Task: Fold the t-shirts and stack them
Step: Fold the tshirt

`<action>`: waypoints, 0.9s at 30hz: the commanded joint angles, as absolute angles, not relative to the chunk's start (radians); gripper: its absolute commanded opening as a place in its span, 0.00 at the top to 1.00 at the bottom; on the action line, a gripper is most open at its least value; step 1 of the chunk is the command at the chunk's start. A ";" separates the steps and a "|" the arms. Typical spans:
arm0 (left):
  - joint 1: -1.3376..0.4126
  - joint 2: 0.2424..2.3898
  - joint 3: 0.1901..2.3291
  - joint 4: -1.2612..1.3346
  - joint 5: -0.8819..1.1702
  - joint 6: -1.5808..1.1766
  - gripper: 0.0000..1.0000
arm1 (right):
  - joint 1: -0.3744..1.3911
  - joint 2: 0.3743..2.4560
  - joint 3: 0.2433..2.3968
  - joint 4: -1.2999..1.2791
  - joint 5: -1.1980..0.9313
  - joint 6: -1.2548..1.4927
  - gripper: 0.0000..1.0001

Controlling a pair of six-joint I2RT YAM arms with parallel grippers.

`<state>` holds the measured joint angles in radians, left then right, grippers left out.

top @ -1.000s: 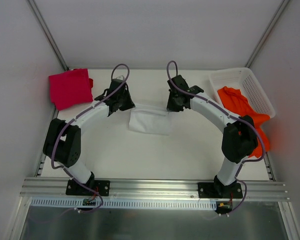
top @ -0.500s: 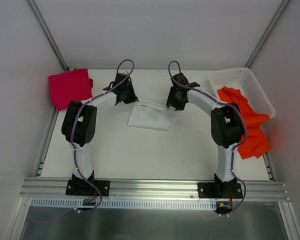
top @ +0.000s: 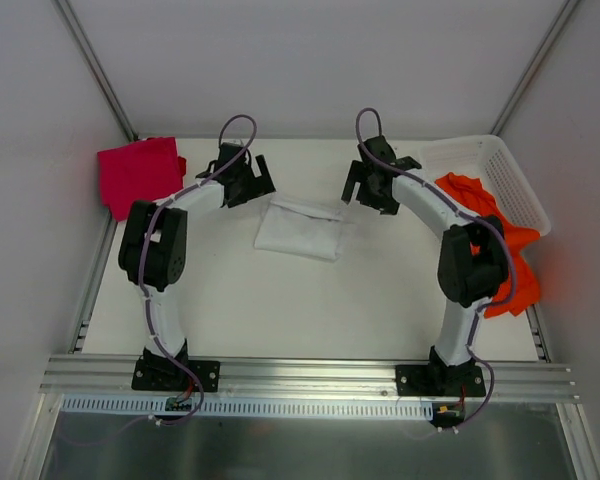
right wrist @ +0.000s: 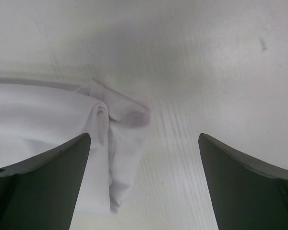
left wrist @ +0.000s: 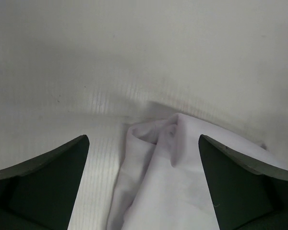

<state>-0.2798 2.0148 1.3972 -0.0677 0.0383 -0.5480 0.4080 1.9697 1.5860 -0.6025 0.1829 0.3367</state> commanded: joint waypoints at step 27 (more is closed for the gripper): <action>-0.394 1.069 0.698 -0.069 0.021 -0.626 0.01 | 0.630 1.748 1.269 -0.114 -0.089 0.291 0.07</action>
<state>-0.3855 1.1431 0.7349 -0.0910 0.0238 -0.6136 0.6292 1.7134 1.1919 -0.2314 -0.0315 0.3317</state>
